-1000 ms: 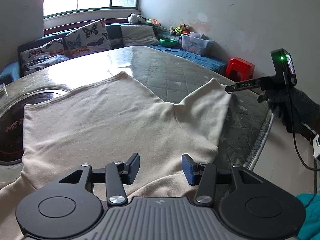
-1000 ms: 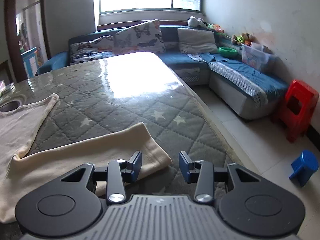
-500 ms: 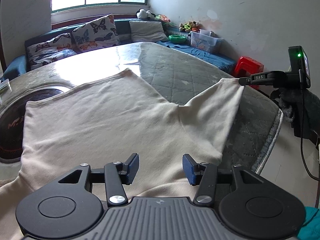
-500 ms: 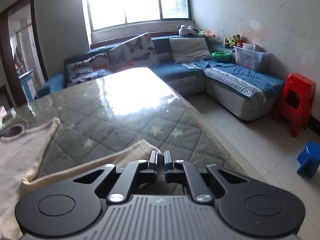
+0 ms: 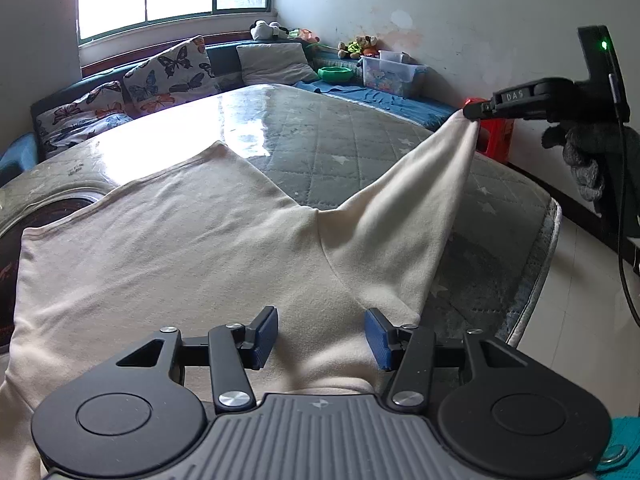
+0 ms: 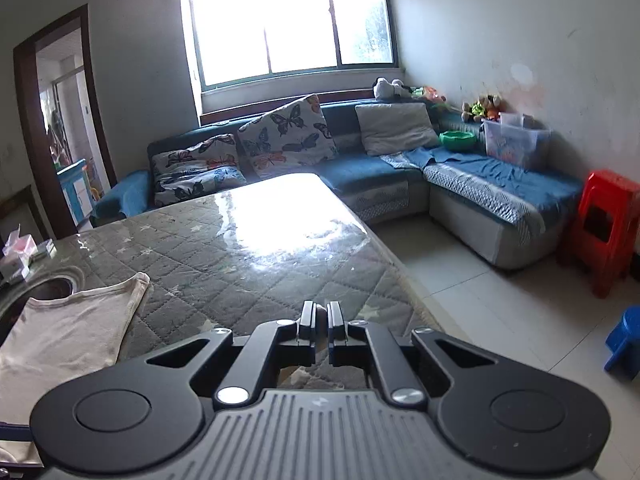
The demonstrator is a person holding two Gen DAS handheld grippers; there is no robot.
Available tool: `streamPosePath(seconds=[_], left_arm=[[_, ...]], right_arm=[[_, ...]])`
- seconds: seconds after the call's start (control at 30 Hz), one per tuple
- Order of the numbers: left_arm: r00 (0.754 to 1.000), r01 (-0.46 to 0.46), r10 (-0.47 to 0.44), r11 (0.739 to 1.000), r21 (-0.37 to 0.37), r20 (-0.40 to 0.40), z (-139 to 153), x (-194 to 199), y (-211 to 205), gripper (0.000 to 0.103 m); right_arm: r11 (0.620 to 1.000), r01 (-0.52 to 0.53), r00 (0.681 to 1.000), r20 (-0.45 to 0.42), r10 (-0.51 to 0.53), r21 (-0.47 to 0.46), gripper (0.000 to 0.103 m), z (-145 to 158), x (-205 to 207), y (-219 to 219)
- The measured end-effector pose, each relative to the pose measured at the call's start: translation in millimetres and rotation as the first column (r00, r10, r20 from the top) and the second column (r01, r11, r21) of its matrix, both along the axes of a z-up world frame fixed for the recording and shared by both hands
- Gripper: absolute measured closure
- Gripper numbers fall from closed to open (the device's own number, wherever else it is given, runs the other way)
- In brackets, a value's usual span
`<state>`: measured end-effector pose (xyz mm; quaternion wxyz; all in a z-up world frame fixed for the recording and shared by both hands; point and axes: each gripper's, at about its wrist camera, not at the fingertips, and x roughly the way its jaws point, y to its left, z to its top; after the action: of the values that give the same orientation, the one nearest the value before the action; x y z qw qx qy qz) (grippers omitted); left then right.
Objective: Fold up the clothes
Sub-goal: 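Lift the shirt side with the right gripper and fold it over the body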
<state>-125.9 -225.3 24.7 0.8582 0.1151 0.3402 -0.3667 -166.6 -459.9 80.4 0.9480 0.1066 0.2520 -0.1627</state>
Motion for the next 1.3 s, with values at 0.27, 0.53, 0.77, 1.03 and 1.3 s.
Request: streamPosePath(seconds=[0.27,0.53,0.77,1.03,1.3], left_arm=[[1.000,0.004,-0.004,0.999,-0.041,-0.009,4,-1,5,0.051],[0.998,-0.068,0.066,0.994,-0.090,-0.019,8,0,38,0.049],[0.988,-0.156,0.155,0.978,-0.136,-0.017,15,-7,79,0.046],[0.967,-0.255,0.254,0.955,-0.152,-0.026,14,-16,120,0.044],[0.953,-0.304,0.302,0.941,-0.146,-0.036,13,-21,144,0.044]], right_arm=[[0.999,0.037,0.998,-0.044,-0.035,0.036,0.098,-13,4,-6],[0.994,-0.106,0.992,0.057,0.108,-0.036,0.098,43,2,37],[0.901,-0.413,0.894,0.131,0.428,-0.131,0.098,103,20,131],[0.670,-0.728,0.671,0.049,0.740,-0.147,0.097,93,53,258],[0.637,-0.758,0.650,-0.070,0.757,-0.140,0.091,64,52,268]])
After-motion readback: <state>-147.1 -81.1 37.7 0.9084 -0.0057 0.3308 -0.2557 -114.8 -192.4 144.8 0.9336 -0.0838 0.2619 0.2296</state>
